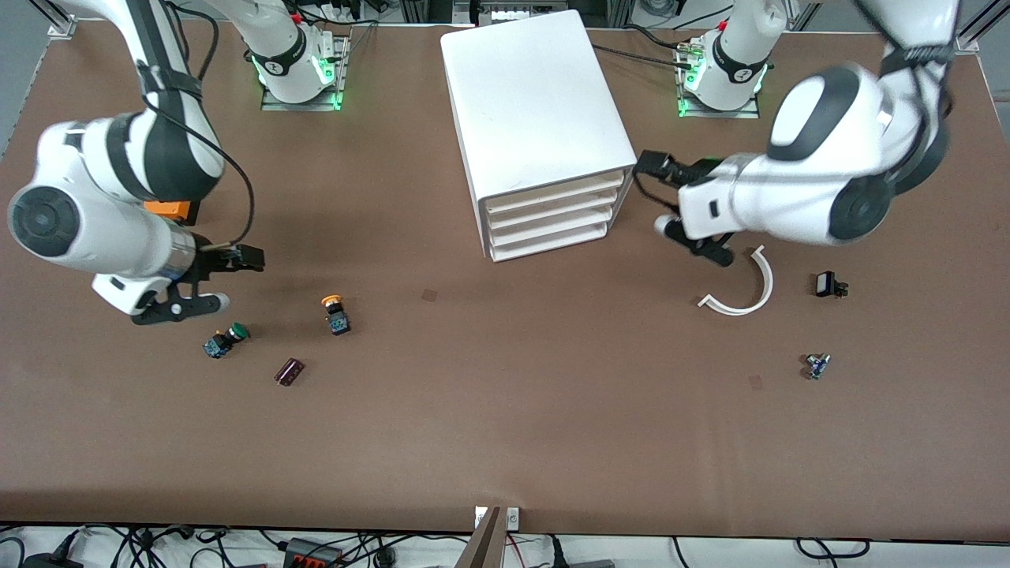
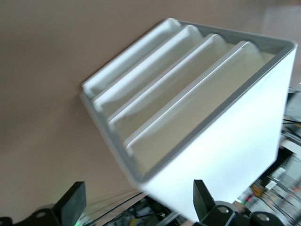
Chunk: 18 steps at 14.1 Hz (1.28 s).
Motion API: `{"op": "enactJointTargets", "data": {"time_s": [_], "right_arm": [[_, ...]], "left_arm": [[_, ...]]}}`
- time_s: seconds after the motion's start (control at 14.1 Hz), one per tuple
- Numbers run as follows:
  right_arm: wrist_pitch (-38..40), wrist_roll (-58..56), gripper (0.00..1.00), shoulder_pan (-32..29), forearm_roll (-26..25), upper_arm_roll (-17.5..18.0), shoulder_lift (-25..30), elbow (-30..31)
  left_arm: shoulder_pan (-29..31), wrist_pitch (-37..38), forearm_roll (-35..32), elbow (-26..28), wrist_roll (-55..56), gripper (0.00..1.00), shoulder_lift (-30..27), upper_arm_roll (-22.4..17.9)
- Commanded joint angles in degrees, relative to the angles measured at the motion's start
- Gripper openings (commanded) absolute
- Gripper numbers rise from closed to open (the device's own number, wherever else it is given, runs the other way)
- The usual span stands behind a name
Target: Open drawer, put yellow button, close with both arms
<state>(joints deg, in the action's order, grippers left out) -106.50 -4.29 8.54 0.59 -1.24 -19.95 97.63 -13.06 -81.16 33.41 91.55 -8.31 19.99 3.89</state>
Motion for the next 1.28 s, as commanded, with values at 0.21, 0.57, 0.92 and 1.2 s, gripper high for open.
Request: {"op": "enactJointTargets", "data": {"time_s": [0.21,0.57,0.92,1.2], "right_arm": [[-7.31,-0.72,1.0,3.76,0.65,-0.17,-7.37,-0.42],[-11.44,-3.18,1.0,6.57,0.73,-0.08,-12.74,-0.42],[-16.72,-3.44,1.0,7.45,0.65,-0.08,-16.69,-0.42],[-18.38,-3.45,1.0,7.72,0.64,-0.08,-18.1,-0.51]], "left_arm": [[2.51,-1.37,19.65,2.73,-23.22,1.0,7.35,-0.29],[2.16,-6.64,23.63,10.47,-34.23,0.78,7.7,-0.29],[1.72,-6.56,25.12,14.08,-34.49,0.54,7.52,-0.2],[1.19,-6.56,25.21,15.14,-34.5,0.51,7.52,0.93]]}}
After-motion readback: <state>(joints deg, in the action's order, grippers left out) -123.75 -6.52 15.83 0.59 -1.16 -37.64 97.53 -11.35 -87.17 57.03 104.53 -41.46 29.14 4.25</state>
